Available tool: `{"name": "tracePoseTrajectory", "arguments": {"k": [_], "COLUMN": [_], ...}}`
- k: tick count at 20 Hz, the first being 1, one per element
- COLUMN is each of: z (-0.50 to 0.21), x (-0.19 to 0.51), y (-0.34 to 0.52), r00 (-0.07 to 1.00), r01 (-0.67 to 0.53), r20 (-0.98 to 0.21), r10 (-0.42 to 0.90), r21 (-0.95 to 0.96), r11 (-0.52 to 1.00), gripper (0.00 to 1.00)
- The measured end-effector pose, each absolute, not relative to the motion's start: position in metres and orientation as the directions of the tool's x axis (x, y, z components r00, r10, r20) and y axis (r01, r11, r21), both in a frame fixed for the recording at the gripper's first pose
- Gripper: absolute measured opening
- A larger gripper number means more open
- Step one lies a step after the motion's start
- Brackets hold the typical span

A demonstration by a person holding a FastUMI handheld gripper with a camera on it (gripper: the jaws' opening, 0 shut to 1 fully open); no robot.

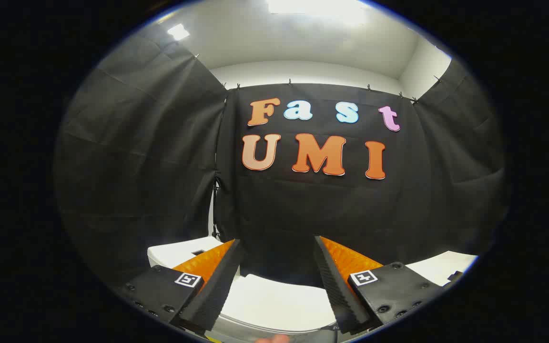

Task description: Open the toilet lid.

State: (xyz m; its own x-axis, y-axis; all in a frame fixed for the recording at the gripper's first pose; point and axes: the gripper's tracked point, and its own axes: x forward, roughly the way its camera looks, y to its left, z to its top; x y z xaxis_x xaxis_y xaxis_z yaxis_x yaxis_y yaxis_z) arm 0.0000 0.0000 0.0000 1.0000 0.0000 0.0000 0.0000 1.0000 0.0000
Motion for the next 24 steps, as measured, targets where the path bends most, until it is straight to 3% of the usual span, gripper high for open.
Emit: {"name": "tracePoseTrajectory", "arguments": {"k": [24], "z": [-0.0023], "x": [-0.0016], "y": [-0.0004], "r00": [1.000], "r01": [0.011], "r20": [-0.006], "r10": [-0.011], "r21": [-0.004], "r11": [1.000], "gripper": [0.98]}}
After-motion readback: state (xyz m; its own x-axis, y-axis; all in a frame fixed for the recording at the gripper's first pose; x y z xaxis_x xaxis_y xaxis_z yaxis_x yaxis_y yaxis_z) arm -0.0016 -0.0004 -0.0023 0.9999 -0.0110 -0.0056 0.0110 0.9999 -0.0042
